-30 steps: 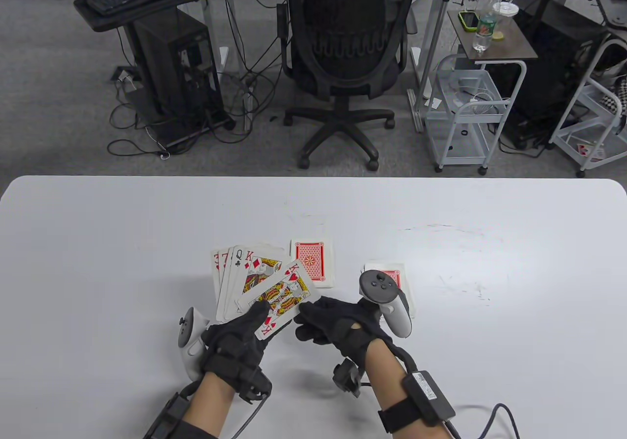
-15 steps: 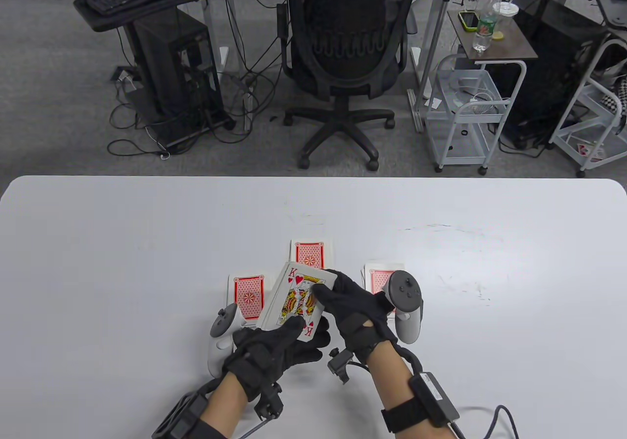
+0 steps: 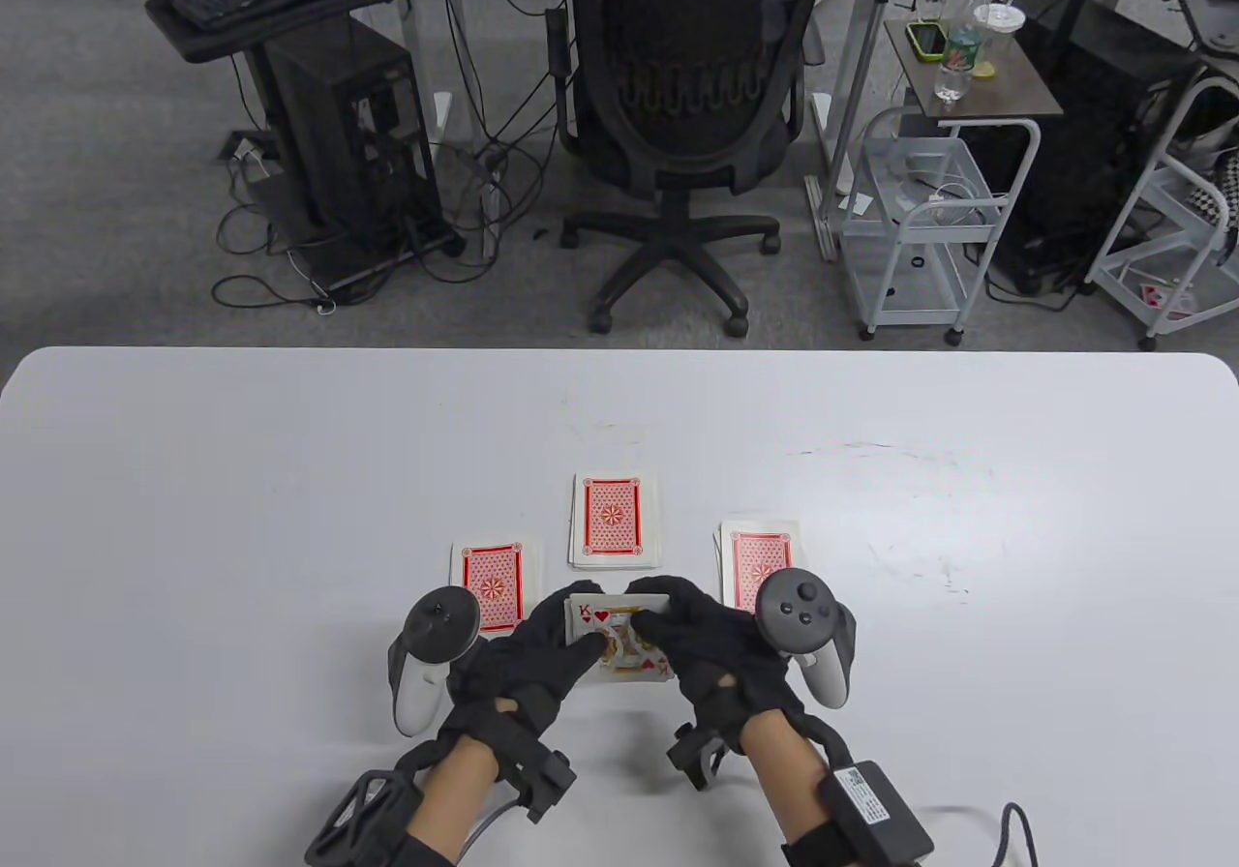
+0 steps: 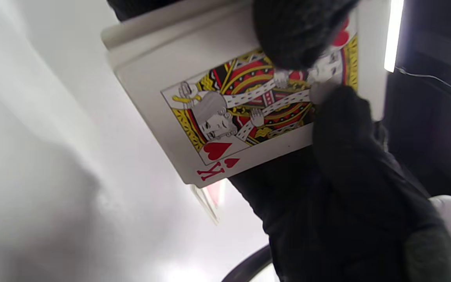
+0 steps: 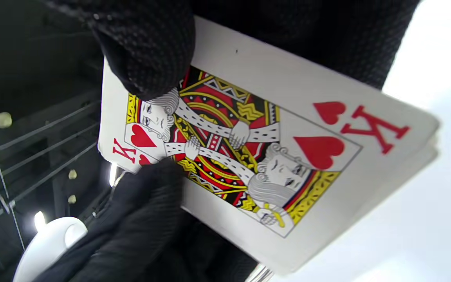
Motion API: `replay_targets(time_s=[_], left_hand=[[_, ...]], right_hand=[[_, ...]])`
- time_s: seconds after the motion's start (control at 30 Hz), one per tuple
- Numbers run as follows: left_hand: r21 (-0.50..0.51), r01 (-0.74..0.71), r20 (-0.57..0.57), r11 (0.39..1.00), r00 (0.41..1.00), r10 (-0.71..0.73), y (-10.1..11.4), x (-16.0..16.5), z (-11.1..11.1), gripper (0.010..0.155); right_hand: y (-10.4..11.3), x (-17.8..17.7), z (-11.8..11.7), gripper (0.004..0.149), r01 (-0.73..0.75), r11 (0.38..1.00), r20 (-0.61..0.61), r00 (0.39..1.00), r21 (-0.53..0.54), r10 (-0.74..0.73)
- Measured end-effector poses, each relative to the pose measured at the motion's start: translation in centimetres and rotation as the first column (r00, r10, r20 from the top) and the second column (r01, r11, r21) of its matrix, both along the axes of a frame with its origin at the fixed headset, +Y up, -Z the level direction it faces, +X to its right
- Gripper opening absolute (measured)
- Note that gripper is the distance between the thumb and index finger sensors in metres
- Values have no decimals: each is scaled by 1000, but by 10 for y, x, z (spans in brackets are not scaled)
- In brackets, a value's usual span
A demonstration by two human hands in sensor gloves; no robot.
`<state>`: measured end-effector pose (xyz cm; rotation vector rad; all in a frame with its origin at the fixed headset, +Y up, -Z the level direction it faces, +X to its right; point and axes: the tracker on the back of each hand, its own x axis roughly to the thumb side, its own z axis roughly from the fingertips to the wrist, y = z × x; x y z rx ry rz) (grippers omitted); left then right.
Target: Four-player card dealing with fan arrangement
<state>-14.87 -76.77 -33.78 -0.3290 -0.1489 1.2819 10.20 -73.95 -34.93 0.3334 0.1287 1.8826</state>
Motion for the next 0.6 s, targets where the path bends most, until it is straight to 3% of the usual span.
replay_targets(time_s=[0.13, 0.2, 0.23, 0.33, 0.4, 0.5, 0.6], left_hand=[[-14, -3, -16, 1000, 1000, 3, -6, -1, 0, 47], [-69, 29, 5, 997, 1000, -29, -14, 0, -3, 60], [-81, 35, 15, 996, 999, -34, -16, 0, -3, 62], [-70, -35, -3, 997, 999, 35, -16, 1, -1, 49], [-45, -32, -8, 998, 999, 32, -14, 0, 0, 48], [-136, -21, 23, 990, 999, 24, -24, 3, -3, 62], [-112, -21, -4, 993, 1000, 21, -20, 4, -1, 54]], right_hand=[[-9, 0, 0, 45, 53, 997, -53, 997, -50, -56], [-17, -1, -1, 65, 10, 991, -58, 998, -137, -18], [-21, -2, -3, 67, -12, 985, -77, 997, -171, -1], [-21, -7, 0, 45, 85, 983, -35, 995, -160, -92], [-16, -7, 0, 45, 60, 989, -37, 997, -134, -66], [-30, -9, -1, 60, 57, 974, -33, 997, -218, -65], [-27, -11, 1, 58, 68, 976, -46, 996, -207, -80]])
